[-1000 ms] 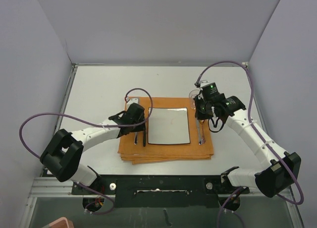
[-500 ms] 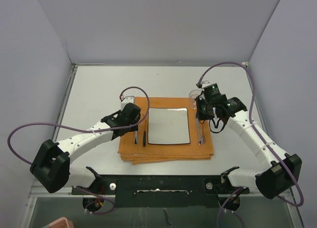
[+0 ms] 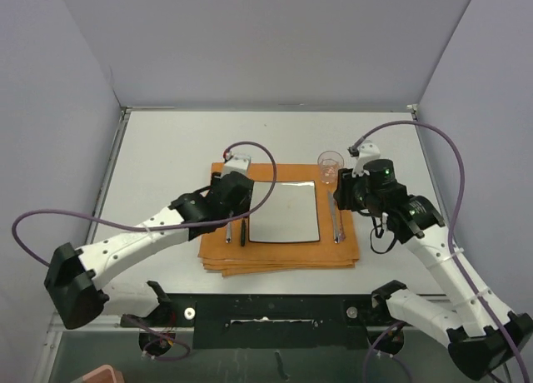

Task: Set the dinner table for one person
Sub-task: Reset both arms

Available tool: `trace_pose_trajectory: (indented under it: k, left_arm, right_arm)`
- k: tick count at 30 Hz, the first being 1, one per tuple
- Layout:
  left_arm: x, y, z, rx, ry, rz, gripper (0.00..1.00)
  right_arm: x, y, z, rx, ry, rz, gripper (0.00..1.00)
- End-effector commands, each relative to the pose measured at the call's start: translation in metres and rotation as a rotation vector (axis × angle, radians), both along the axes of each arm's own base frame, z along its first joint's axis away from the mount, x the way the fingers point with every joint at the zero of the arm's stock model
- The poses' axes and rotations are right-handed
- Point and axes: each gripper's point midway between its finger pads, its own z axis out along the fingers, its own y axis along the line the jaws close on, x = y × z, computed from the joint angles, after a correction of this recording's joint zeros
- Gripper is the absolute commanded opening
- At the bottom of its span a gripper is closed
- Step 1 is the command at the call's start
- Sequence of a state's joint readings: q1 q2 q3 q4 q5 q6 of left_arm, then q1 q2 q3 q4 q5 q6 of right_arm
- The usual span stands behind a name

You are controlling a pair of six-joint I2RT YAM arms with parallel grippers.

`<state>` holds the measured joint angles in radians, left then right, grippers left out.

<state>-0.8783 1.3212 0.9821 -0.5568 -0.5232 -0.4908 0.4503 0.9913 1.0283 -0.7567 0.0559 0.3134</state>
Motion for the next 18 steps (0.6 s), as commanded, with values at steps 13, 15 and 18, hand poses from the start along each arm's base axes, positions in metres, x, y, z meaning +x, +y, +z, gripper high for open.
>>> trace_pose_trajectory:
  k: [13, 15, 18]
  left_arm:
    - [0.003, 0.113, 0.195, 0.006, -0.608, 0.141, 0.68]
    - [0.004, 0.124, 0.175, -0.021, -0.542, 0.183, 0.68]
    - [0.004, 0.136, 0.142, -0.043, -0.427, 0.232, 0.68]
  right_arm:
    - [0.037, -0.086, 0.083, -0.274, -0.629, -0.245, 0.80]
    - [0.034, -0.109, 0.078, -0.318, -0.608, -0.360, 0.80]
    - [0.023, -0.137, 0.068, -0.344, -0.571, -0.518, 0.83]
